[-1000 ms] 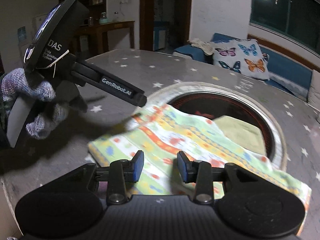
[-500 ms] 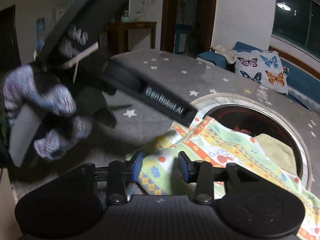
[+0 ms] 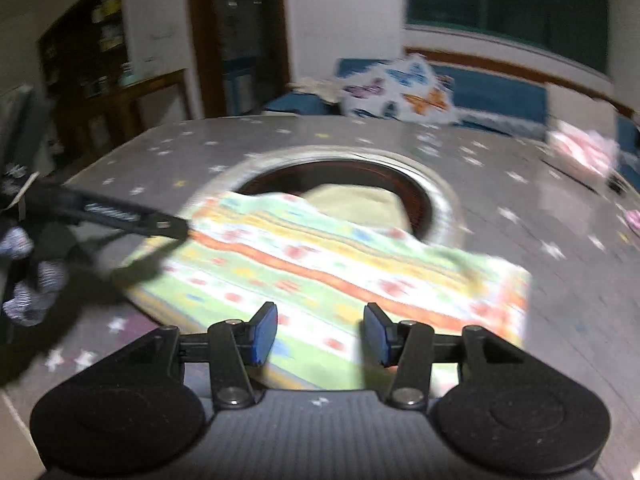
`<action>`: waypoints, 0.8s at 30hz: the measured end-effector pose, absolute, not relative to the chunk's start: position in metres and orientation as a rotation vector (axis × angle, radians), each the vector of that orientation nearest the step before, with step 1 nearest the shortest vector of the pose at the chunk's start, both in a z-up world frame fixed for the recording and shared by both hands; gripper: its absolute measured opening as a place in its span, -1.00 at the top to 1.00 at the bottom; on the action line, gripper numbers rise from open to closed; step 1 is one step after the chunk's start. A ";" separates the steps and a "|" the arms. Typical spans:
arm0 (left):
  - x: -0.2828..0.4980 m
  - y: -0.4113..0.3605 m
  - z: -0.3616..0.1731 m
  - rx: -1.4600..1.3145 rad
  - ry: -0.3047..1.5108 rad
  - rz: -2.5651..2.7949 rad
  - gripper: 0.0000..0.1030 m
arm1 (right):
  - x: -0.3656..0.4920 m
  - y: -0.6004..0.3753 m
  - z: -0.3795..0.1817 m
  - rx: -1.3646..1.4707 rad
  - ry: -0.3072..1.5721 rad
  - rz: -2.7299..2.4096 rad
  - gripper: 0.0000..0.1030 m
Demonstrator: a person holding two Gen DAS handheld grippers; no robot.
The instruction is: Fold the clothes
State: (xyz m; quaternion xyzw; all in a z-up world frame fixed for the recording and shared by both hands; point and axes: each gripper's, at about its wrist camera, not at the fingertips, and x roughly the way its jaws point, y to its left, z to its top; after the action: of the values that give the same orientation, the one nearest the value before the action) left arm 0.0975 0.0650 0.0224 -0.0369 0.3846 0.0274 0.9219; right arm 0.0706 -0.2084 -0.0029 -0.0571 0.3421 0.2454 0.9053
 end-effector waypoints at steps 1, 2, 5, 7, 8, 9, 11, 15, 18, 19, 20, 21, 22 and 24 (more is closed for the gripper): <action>0.098 0.064 0.020 -0.071 0.795 0.057 -1.00 | 0.073 -0.215 -0.005 -0.112 0.715 0.490 0.05; 0.098 0.063 0.018 -0.067 0.801 0.059 -1.00 | 0.075 -0.220 -0.006 -0.107 0.724 0.474 0.04; 0.099 0.063 0.015 -0.068 0.811 0.066 -1.00 | 0.076 -0.226 -0.005 -0.095 0.727 0.472 0.04; 0.098 0.064 0.015 -0.071 0.811 0.072 -1.00 | 0.074 -0.217 0.000 -0.113 0.712 0.496 0.04; 0.098 0.065 0.016 -0.071 0.810 0.076 -1.00 | 0.072 -0.211 0.002 -0.122 0.706 0.515 0.04; 0.098 0.066 0.017 -0.072 0.807 0.083 -1.00 | 0.071 -0.206 0.003 -0.132 0.703 0.535 0.04; 0.098 0.071 0.020 -0.087 0.805 0.095 -1.00 | 0.069 -0.186 0.007 -0.177 0.693 0.592 0.04; 0.097 0.085 0.027 -0.137 0.797 0.108 -0.99 | 0.063 -0.146 0.012 -0.265 0.676 0.710 0.04; 0.096 0.094 0.033 -0.163 0.789 0.112 -0.97 | 0.057 -0.117 0.012 -0.334 0.664 0.785 0.04; 0.096 0.096 0.035 -0.171 0.786 0.113 -0.97 | 0.055 -0.108 0.011 -0.356 0.662 0.805 0.04; 0.096 0.099 0.037 -0.182 0.784 0.112 -0.96 | 0.054 -0.099 0.009 -0.380 0.661 0.826 0.04; 0.096 0.102 0.038 -0.196 0.785 0.107 -0.93 | 0.052 -0.089 0.008 -0.404 0.659 0.847 0.04; 0.096 0.105 0.038 -0.210 0.785 0.102 -0.92 | 0.051 -0.081 0.006 -0.425 0.657 0.863 0.04; 0.096 0.109 0.039 -0.234 0.787 0.093 -0.91 | 0.047 -0.068 0.004 -0.463 0.653 0.890 0.04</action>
State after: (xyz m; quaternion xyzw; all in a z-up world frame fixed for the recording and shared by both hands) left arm 0.0955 0.1094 0.0395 -0.1135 0.3824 0.0451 0.9159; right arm 0.0472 -0.0677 0.0036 -0.2180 0.3074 0.4188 0.8262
